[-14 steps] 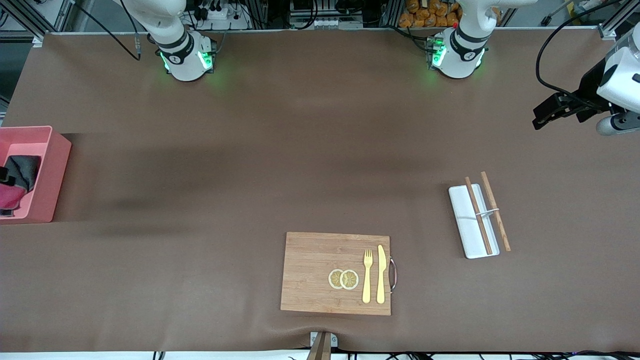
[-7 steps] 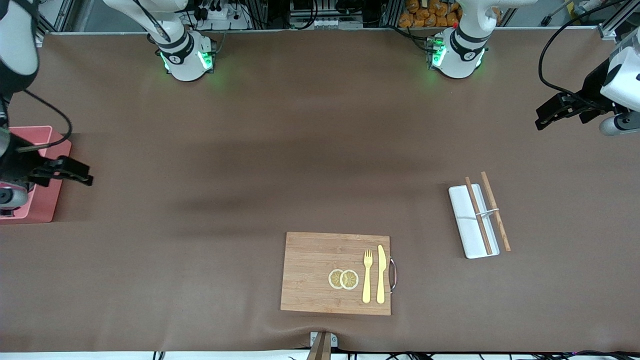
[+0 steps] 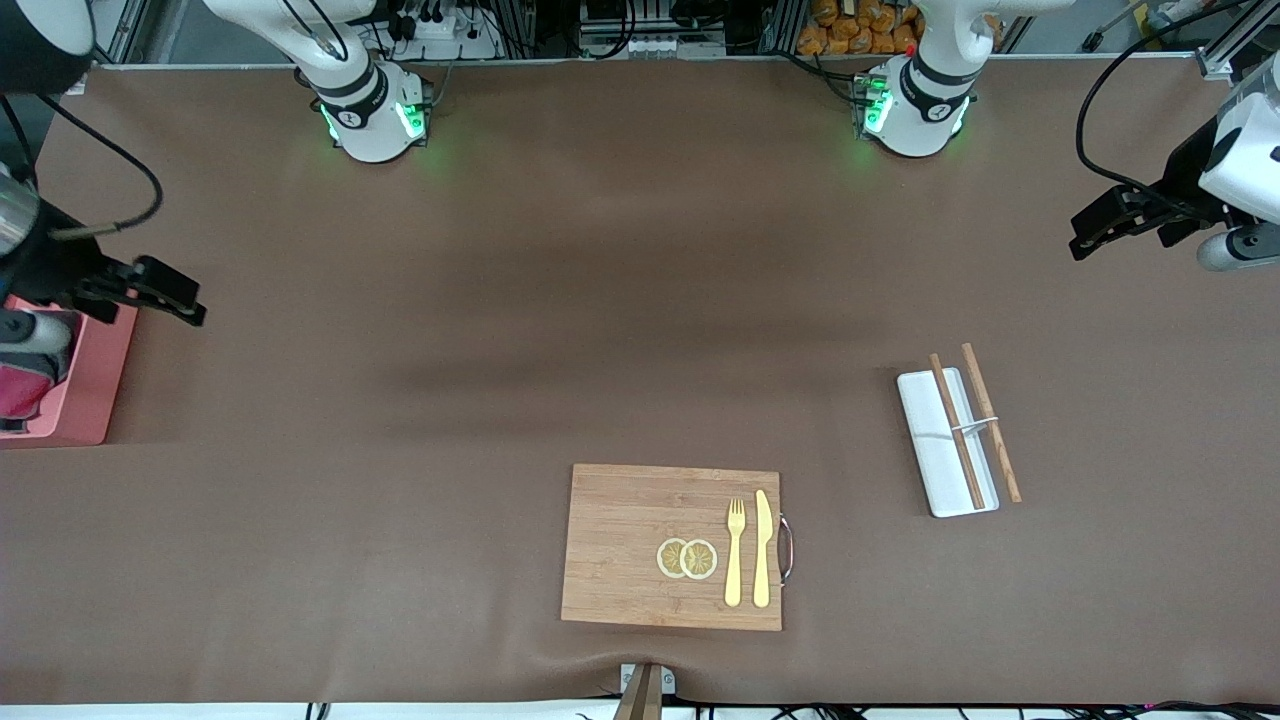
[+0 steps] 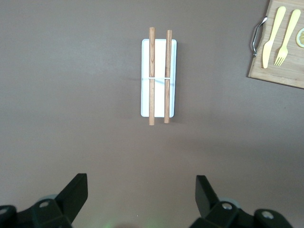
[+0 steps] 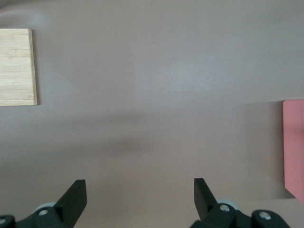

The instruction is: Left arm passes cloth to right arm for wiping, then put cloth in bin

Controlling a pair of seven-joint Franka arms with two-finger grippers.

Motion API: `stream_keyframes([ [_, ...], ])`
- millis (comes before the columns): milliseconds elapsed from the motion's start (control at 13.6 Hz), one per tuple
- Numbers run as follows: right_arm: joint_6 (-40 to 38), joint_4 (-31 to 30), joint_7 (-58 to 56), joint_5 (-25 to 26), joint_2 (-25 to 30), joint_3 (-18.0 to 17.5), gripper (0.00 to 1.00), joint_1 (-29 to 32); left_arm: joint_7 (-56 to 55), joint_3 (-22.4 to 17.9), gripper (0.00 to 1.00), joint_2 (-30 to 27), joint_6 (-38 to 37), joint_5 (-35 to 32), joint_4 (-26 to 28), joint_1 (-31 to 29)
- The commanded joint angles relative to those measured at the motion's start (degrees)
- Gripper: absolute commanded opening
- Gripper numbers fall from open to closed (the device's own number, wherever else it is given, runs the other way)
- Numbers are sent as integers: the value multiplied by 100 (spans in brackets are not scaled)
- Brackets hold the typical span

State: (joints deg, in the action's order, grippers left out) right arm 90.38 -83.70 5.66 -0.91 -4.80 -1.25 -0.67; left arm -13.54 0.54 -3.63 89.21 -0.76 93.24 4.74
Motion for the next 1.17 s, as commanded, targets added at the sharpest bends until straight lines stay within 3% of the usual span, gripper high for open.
stream_keyframes([
  [0, 261, -727, -170, 20, 655, -24, 100, 243, 89, 43, 100, -120, 53, -39, 72, -26],
  [1099, 595, -507, -127, 3, 577, -42, 100, 375, 326, 34, 100, 126, -17, -30, -324, -26],
])
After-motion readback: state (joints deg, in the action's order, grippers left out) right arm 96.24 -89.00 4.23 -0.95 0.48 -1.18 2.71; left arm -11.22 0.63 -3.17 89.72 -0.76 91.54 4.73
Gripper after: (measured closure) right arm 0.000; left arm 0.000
